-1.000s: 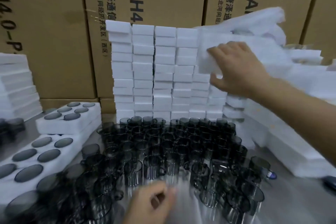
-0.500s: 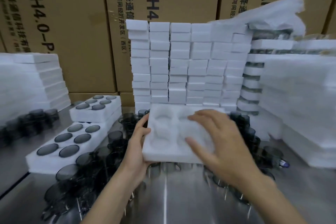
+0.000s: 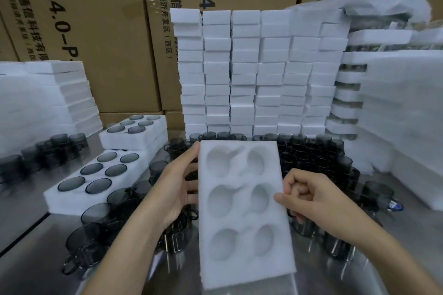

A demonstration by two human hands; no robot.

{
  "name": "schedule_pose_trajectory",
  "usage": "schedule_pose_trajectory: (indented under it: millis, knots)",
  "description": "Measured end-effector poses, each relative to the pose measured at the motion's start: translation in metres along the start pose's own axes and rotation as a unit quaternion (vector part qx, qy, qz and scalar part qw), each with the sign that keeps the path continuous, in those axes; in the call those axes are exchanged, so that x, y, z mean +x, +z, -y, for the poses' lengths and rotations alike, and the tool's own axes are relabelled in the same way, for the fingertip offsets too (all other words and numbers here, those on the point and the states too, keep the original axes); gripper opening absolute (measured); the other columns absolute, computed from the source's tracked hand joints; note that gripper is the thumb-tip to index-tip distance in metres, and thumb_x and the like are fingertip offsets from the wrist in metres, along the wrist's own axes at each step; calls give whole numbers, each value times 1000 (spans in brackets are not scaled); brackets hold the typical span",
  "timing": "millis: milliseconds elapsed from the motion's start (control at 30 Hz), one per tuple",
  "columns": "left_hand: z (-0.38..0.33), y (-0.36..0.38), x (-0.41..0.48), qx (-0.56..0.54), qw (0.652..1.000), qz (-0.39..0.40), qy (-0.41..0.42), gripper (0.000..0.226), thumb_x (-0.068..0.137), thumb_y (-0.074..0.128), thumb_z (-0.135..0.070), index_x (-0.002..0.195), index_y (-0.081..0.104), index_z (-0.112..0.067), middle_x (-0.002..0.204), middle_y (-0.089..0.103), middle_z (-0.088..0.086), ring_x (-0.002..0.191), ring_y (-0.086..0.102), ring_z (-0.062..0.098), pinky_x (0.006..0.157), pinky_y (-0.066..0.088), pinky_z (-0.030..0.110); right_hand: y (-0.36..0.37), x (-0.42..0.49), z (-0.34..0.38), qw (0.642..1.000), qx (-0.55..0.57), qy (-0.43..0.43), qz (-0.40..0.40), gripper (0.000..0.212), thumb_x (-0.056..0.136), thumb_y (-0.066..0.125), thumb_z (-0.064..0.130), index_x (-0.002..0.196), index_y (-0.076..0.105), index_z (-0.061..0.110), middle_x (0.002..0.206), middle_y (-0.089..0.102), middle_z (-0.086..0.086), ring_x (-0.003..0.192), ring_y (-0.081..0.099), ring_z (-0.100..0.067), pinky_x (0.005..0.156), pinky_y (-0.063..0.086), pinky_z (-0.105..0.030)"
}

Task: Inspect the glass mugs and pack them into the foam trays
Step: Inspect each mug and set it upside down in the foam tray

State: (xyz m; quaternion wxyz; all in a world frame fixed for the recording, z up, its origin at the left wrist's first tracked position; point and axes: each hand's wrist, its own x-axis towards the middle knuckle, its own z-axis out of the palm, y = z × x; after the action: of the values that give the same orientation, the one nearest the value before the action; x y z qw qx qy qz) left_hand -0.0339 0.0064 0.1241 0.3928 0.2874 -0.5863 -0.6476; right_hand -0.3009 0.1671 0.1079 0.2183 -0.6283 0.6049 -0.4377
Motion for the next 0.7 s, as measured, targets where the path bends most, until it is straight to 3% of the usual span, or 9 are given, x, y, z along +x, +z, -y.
schedule_pose_trajectory:
  millis: [67, 200, 233, 300, 367, 433, 500, 600, 700]
  knots:
    - [5, 8, 0, 31, 999, -41, 15, 37, 97, 60, -72, 120, 75, -47, 119, 80, -6, 97, 81, 26, 82, 65, 54, 5, 0, 1, 1000, 14, -10, -7, 35, 90, 80, 51, 82, 64, 21, 73, 66, -5, 64, 62, -16, 65, 54, -29]
    - [11, 19, -2, 106, 990, -78, 48, 18, 108, 50, -59, 120, 64, -63, 105, 79, -16, 79, 78, 8, 57, 61, 31, 9, 0, 4, 995, -6, -33, -93, 54, 92, 71, 60, 79, 58, 10, 98, 67, 8, 90, 67, -11, 82, 53, -31]
    - [12, 20, -2, 121, 989, -65, 47, 19, 110, 49, -55, 117, 66, -59, 103, 79, -14, 77, 77, 7, 55, 58, 28, 9, 0, 5, 994, 15, -22, -106, 59, 92, 69, 66, 76, 56, 10, 97, 70, 8, 87, 69, -14, 78, 54, -32]
    - [17, 23, -3, 173, 982, -46, 52, 21, 110, 53, -47, 106, 74, -46, 102, 79, -10, 82, 76, 9, 62, 56, 28, 8, -1, 5, 993, 31, 31, -110, 61, 89, 66, 75, 71, 52, 19, 77, 74, -2, 63, 69, -25, 59, 54, -37]
    - [23, 24, -3, 288, 950, -83, 90, 15, 106, 60, -40, 96, 71, -38, 98, 75, -9, 87, 72, 12, 69, 51, 24, 5, -2, 3, 992, -10, 60, -114, 49, 90, 72, 64, 72, 49, 25, 64, 70, -8, 50, 68, -31, 52, 57, -39]
    - [29, 28, -4, 412, 891, -137, 130, 12, 103, 65, -32, 93, 60, -36, 98, 64, -9, 84, 61, 8, 65, 41, 17, 2, -3, 0, 990, -44, 60, -119, 38, 93, 76, 45, 74, 48, 27, 60, 68, -7, 48, 69, -29, 49, 60, -38]
    - [35, 32, -7, 471, 854, -141, 171, 19, 103, 63, -22, 92, 54, -34, 93, 57, -8, 78, 56, 7, 65, 44, 21, 0, -2, -3, 989, -66, 65, -118, 33, 95, 76, 35, 77, 50, 26, 60, 67, -7, 47, 69, -29, 48, 61, -40]
    - [41, 37, -10, 508, 834, -117, 181, 21, 105, 57, -20, 89, 52, -33, 69, 59, -7, 63, 54, 9, 58, 48, 32, 3, -1, -5, 983, -104, 69, -131, 26, 96, 77, 31, 84, 56, 19, 65, 69, -3, 46, 69, -24, 44, 56, -29]
    - [38, 41, -13, 522, 835, -99, 143, 19, 103, 58, -41, 88, 51, -32, 64, 61, -6, 60, 57, 15, 54, 46, 35, 7, -1, -2, 981, -109, 74, -140, 25, 96, 76, 29, 86, 58, 17, 67, 69, -4, 45, 69, -22, 43, 55, -27]
